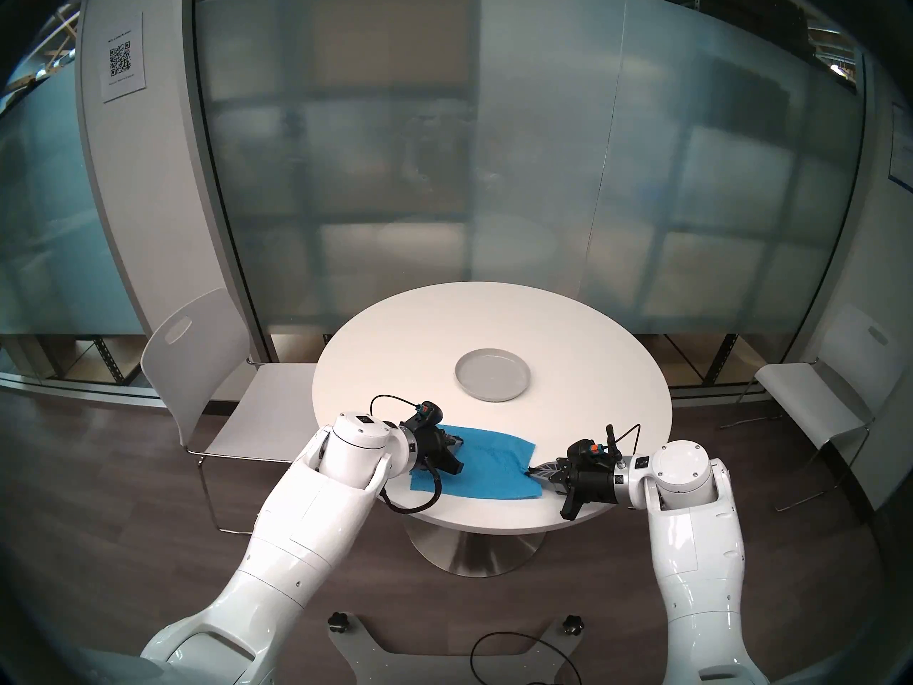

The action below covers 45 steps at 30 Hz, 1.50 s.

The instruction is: Fold the napkin in half twice and place it beside the plate

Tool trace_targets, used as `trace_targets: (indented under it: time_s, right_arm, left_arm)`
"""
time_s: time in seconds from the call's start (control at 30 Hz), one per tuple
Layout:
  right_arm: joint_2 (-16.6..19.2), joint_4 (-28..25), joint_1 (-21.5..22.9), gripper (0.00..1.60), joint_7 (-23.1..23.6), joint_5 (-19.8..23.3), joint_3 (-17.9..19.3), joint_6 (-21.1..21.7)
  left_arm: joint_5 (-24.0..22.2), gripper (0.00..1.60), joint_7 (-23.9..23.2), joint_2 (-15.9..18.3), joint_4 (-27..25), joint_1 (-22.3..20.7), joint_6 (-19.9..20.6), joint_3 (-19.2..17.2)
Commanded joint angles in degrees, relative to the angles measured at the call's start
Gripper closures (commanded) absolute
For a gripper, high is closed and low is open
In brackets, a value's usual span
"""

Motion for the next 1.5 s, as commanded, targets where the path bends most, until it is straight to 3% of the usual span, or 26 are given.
trace_targets:
  time_s: [0.0, 0.63, 0.67, 0.73, 0.8, 0.9, 1.0, 1.37, 1.43, 1.47]
  right_arm:
    - [0.35, 0.27, 1.33, 1.60, -0.28, -0.13, -0.08, -0.14]
    - [0.68, 1.96, 1.91, 1.60, -1.27, 0.10, -0.15, -0.34]
    - [0.65, 2.05, 2.01, 1.40, -1.31, 0.12, -0.19, -0.34]
    - [0.61, 2.08, 2.20, 1.34, -1.31, 0.20, -0.26, -0.30]
    - [0.61, 2.12, 2.47, 1.11, -1.37, 0.19, -0.31, -0.24]
    - [0.69, 2.22, 2.83, 1.10, -1.54, 0.28, -0.22, -0.36]
    - [0.73, 2.05, 3.01, 0.83, -1.68, 0.37, -0.13, -0.41]
    - [1.26, 1.81, 3.98, 0.80, -1.87, 0.15, 0.58, 0.11]
    - [1.41, 1.85, 3.96, 0.75, -1.94, -0.03, 0.76, 0.20]
    - [1.50, 1.90, 3.97, 0.65, -1.89, -0.07, 0.83, 0.24]
  left_arm:
    - [-0.09, 1.60, 0.18, 0.12, -1.19, -0.20, -0.22, -0.48]
    - [-0.50, 1.60, 0.03, 0.05, -0.98, 0.05, -0.29, -0.67]
    - [-0.52, 1.60, 0.02, 0.04, -0.95, 0.05, -0.30, -0.67]
    - [-0.56, 1.60, -0.03, 0.04, -0.91, 0.05, -0.27, -0.68]
    - [-0.58, 1.60, -0.11, 0.05, -0.87, 0.03, -0.22, -0.66]
    - [-0.64, 1.60, -0.29, 0.03, -0.66, 0.03, -0.30, -0.55]
    - [-0.71, 1.60, -0.38, -0.13, -0.46, -0.01, -0.38, -0.48]
    - [-0.67, 1.60, -0.58, -0.41, 0.08, -0.39, -0.41, -0.18]
    - [-0.66, 1.60, -0.56, -0.34, 0.18, -0.40, -0.48, -0.22]
    - [-0.67, 1.60, -0.55, -0.31, 0.21, -0.39, -0.50, -0.24]
